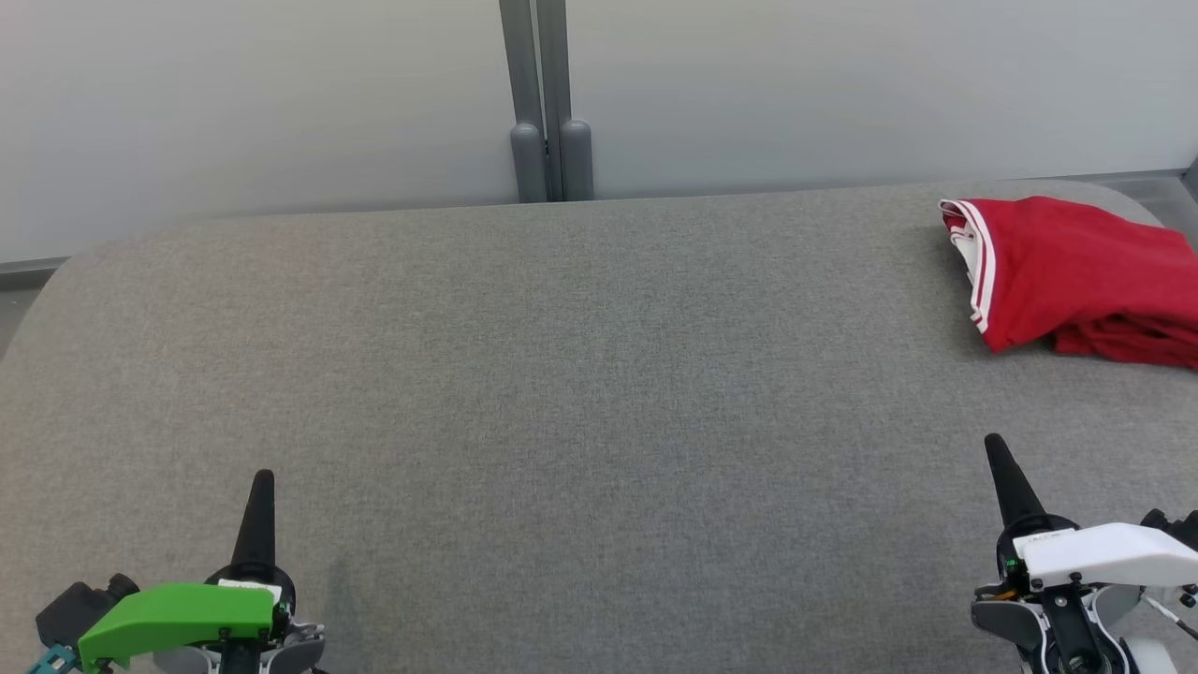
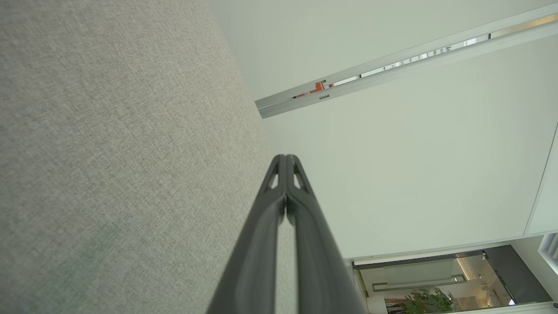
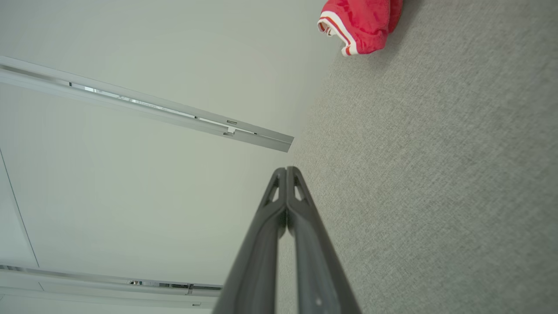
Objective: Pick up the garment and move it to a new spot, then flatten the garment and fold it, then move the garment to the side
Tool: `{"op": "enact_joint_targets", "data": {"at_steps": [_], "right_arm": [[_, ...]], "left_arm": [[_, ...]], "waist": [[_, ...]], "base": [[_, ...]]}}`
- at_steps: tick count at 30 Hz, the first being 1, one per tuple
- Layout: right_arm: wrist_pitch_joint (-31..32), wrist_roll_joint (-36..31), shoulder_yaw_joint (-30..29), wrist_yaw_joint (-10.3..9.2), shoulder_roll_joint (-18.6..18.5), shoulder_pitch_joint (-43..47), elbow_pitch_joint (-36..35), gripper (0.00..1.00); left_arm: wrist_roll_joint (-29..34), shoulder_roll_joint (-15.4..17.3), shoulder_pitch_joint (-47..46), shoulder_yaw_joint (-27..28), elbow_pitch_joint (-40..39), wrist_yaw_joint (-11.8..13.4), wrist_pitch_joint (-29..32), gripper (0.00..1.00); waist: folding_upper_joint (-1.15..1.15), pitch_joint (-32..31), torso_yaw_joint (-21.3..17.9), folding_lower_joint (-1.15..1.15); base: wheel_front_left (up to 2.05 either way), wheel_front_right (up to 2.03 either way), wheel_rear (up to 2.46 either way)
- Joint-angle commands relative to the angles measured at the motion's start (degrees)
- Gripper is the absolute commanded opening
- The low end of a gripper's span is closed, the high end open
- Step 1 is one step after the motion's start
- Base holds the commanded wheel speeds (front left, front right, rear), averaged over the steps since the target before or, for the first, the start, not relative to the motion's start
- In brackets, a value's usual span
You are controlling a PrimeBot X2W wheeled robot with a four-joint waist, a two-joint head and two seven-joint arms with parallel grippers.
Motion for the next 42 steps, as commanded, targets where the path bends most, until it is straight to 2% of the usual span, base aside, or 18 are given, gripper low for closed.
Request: {"op": "enact_joint_targets", "data": {"at_steps": [1,27,42], "right_arm": [[0.3,1.7,0.0,0.02,-0.2,-1.0,-0.1,0.0],[3.6,15.7,0.4,0.02,-0.1,-3.2,1.0,0.0],[4.8,21.5,0.6,0.01,0.0,-4.1,1.4,0.0]], "left_arm": [[-1.3,0.4,-1.5,0.3,-0.5,-0.3,0.4,0.0],[-13.3,0.4,-3.5,1.6,-0.6,-0.5,3.5,0.0],[-17.9,0.5,-4.2,2.0,-0.6,-0.6,4.8,0.0]], "waist": [[0.0,0.0,0.0,0.0],[0.0,0.4,-0.6,0.0],[0.0,0.5,-0.9,0.0]], "base": [[0.0,0.0,0.0],[0.0,0.0,0.0],[0.0,0.0,0.0]]}}
